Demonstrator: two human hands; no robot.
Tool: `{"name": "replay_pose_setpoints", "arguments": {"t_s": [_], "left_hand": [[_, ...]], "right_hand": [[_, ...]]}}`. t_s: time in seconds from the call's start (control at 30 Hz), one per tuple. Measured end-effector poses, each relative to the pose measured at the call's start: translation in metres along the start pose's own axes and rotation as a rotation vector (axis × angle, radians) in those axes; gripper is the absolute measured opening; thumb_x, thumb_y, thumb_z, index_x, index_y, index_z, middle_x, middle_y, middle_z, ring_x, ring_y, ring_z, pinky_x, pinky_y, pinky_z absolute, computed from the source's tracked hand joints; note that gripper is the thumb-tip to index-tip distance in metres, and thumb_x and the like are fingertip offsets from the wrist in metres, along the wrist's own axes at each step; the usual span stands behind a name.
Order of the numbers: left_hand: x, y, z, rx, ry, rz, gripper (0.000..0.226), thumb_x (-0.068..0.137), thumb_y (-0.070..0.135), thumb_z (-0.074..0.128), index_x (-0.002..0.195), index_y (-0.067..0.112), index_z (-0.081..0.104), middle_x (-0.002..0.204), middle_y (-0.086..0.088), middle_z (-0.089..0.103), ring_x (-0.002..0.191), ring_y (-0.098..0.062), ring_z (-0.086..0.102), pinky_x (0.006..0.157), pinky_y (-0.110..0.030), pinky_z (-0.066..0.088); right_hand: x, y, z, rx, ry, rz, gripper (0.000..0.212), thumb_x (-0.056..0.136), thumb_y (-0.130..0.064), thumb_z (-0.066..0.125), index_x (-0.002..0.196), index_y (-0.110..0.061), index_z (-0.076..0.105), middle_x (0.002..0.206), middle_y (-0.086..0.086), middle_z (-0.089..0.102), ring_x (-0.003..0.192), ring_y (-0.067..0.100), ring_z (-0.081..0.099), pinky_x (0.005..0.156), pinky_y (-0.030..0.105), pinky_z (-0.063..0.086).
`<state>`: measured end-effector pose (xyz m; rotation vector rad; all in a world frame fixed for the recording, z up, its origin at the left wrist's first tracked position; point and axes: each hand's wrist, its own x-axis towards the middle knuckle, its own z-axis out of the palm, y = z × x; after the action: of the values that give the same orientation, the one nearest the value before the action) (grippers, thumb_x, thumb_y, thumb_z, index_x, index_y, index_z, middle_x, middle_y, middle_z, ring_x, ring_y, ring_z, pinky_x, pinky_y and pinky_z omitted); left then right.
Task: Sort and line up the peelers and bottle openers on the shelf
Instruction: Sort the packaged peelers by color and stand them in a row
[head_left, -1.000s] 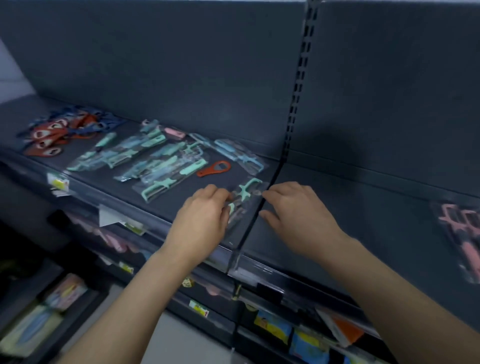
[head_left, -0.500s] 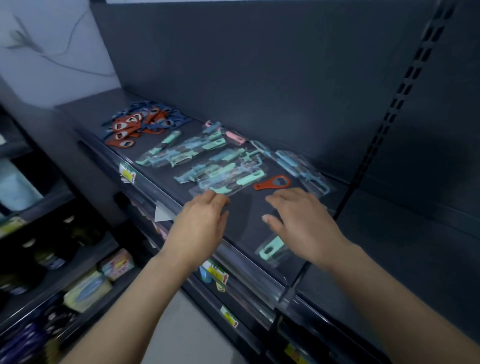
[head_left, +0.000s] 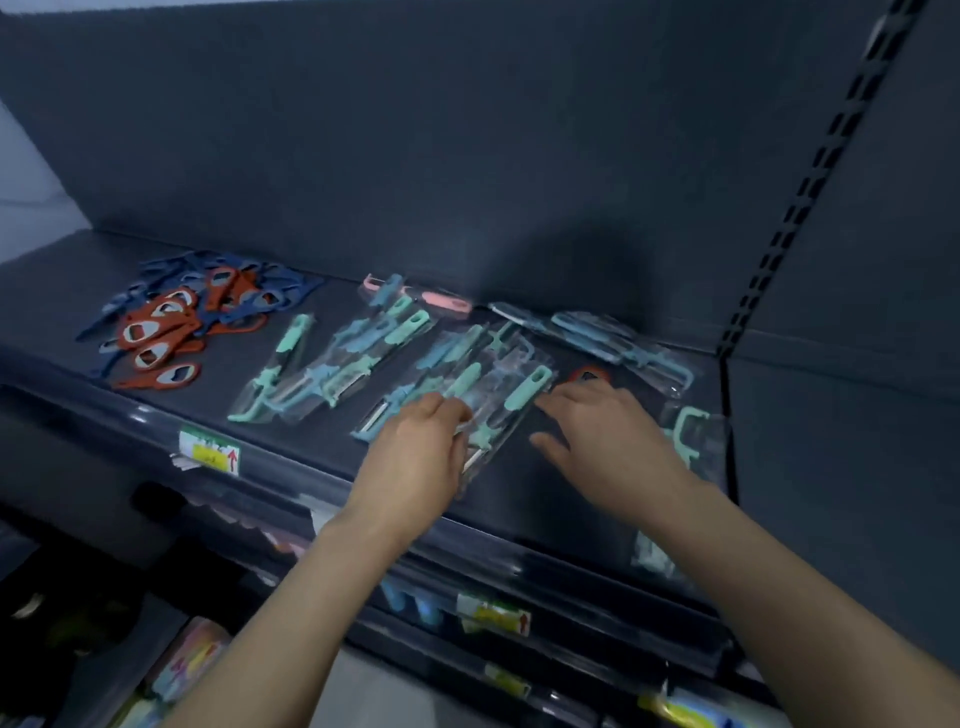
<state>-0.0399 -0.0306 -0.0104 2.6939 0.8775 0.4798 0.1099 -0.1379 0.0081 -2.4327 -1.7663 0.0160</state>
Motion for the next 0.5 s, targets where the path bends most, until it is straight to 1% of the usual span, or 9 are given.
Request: {"name": "replay_pose_setpoints", "arguments": {"t_s": [0.17,0.23,0.3,0.4,0.5], "left_hand": [[0.024,-0.014,0.010,-0.013,-0.090,0.174,0.026,0.097,0.017,0.046,0.119,0.010,0.055,0.114,-0.005,0.056,0.104,-0.023,0.052,0.085,-0.033,0.042],[0.033,-0.010,0.016,-0.031,-0.110,0.238,0.025,0.096,0.017,0.047,0.117,0.009,0.056,0.112,-0.006,0.057,0.101,-0.025,0.052,0.083,-0.033,0.042],[0.040,-0.003,0.022,-0.052,-0.117,0.284,0.022,0.095,0.017,0.047,0.113,0.008,0.058,0.107,-0.008,0.057,0.097,-0.026,0.054,0.080,-0.036,0.044],[0.047,0.005,0.029,-0.058,-0.122,0.311,0.021,0.094,0.017,0.049,0.110,0.008,0.058,0.105,-0.009,0.058,0.096,-0.027,0.054,0.081,-0.039,0.044],[0.050,0.003,0.030,-0.058,-0.109,0.298,0.019,0.094,0.017,0.048,0.108,0.007,0.058,0.105,-0.008,0.058,0.097,-0.027,0.053,0.082,-0.038,0.043]], "right_hand": [[-0.010,-0.012,0.008,0.004,-0.021,0.205,0.042,0.096,-0.040,0.044,0.131,-0.017,0.048,0.132,0.002,0.050,0.121,0.025,0.042,0.098,0.037,0.033],[-0.018,-0.010,0.011,0.005,-0.018,0.277,0.041,0.096,-0.040,0.045,0.129,-0.016,0.051,0.130,0.003,0.052,0.120,0.025,0.043,0.099,0.035,0.034],[-0.026,-0.003,0.011,0.007,-0.010,0.338,0.040,0.095,-0.039,0.046,0.126,-0.015,0.053,0.126,0.003,0.054,0.118,0.025,0.044,0.099,0.034,0.036],[-0.032,0.009,0.009,-0.004,-0.006,0.404,0.039,0.096,-0.039,0.045,0.125,-0.014,0.053,0.125,0.002,0.054,0.117,0.025,0.046,0.098,0.035,0.037],[-0.022,0.013,0.009,-0.012,0.010,0.389,0.039,0.096,-0.038,0.045,0.125,-0.014,0.053,0.124,0.004,0.055,0.116,0.026,0.046,0.098,0.036,0.037]]}}
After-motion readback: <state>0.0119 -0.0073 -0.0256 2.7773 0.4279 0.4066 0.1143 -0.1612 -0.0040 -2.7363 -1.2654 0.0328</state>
